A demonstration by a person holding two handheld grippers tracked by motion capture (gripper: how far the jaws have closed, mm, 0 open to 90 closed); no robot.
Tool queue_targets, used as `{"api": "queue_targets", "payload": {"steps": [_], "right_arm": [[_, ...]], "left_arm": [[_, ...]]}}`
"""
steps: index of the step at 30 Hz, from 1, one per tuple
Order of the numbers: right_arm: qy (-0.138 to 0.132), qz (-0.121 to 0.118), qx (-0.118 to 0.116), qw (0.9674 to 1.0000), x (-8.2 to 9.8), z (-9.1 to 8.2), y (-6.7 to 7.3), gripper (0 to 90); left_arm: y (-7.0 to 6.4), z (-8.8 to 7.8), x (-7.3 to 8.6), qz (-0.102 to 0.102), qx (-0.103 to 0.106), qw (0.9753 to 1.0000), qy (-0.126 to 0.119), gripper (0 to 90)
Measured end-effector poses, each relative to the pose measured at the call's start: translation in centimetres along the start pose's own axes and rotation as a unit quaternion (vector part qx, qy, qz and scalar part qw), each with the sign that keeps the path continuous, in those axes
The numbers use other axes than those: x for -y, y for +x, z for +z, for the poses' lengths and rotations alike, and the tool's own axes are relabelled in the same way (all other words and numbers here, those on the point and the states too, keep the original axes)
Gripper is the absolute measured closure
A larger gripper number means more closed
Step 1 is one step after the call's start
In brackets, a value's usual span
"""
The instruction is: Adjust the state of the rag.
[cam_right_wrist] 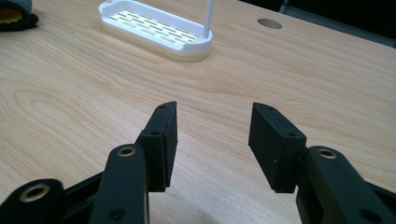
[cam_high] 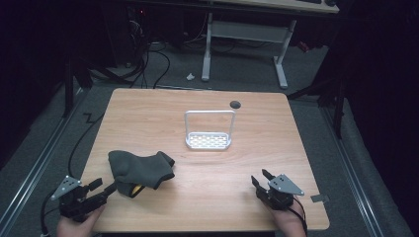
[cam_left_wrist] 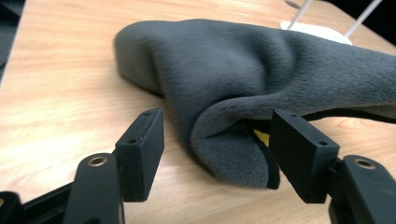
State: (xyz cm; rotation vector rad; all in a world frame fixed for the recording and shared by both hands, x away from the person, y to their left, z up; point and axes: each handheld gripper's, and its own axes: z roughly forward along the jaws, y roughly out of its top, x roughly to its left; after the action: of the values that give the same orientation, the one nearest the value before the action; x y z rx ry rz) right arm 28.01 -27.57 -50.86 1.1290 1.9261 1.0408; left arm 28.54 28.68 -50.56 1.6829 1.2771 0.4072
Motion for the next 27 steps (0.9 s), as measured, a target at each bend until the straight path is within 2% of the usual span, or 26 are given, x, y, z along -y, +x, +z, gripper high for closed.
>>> {"api": "queue_targets", "payload": {"steps": [3, 6, 10, 15, 16, 19, 20, 24, 26, 27], "right_arm": [[0.003, -0.003, 0.001, 1.0000, -0.1, 0.4, 0.1, 52.6], [0.007, 0.001, -0.005, 1.0000, 0.0, 0.5, 0.3, 52.6], [0.010, -0.022, -0.002, 0.9997, 0.1, 0.4, 0.9, 51.7], [0.015, -0.012, -0.005, 0.9998, 0.3, 0.6, 0.7, 51.0], [0.021, -0.011, -0.002, 0.9997, 0.4, 0.7, 0.5, 50.7], [0.018, -0.010, -0.001, 0.9998, 0.5, 0.6, 0.4, 50.6], [0.017, -0.008, -0.001, 0.9998, 0.4, 0.6, 0.4, 50.6], [0.017, -0.011, -0.001, 0.9998, 0.5, 0.7, 0.4, 50.5], [0.019, -0.011, -0.003, 0.9997, 0.4, 0.8, 0.4, 50.5], [0.020, -0.013, -0.003, 0.9997, 0.4, 0.8, 0.5, 50.5]], "left_arm": [[-0.3, 0.4, 0.1, 0.012, 0.003, 0.9999, 0.010, 35.8], [0.0, 0.4, 0.2, 0.007, 0.005, 0.9999, 0.012, 35.5], [0.4, -0.1, 0.2, -0.003, 0.006, 1.0000, 0.005, 35.6], [0.7, -0.5, 0.0, -0.013, 0.008, 0.9999, -0.004, 35.6], [0.7, -0.6, -0.1, -0.016, 0.012, 0.9998, -0.007, 35.6], [0.1, -1.2, -1.0, -0.016, 0.027, 0.9991, -0.027, 34.9], [0.1, -1.2, -1.0, -0.016, 0.027, 0.9991, -0.027, 34.5], [-1.3, -2.1, -3.2, -0.027, 0.074, 0.9948, -0.065, 30.0], [-2.2, -2.0, -4.0, -0.024, 0.087, 0.9931, -0.074, 25.3], [-2.2, -2.0, -4.0, -0.024, 0.087, 0.9931, -0.074, 22.4]]}}
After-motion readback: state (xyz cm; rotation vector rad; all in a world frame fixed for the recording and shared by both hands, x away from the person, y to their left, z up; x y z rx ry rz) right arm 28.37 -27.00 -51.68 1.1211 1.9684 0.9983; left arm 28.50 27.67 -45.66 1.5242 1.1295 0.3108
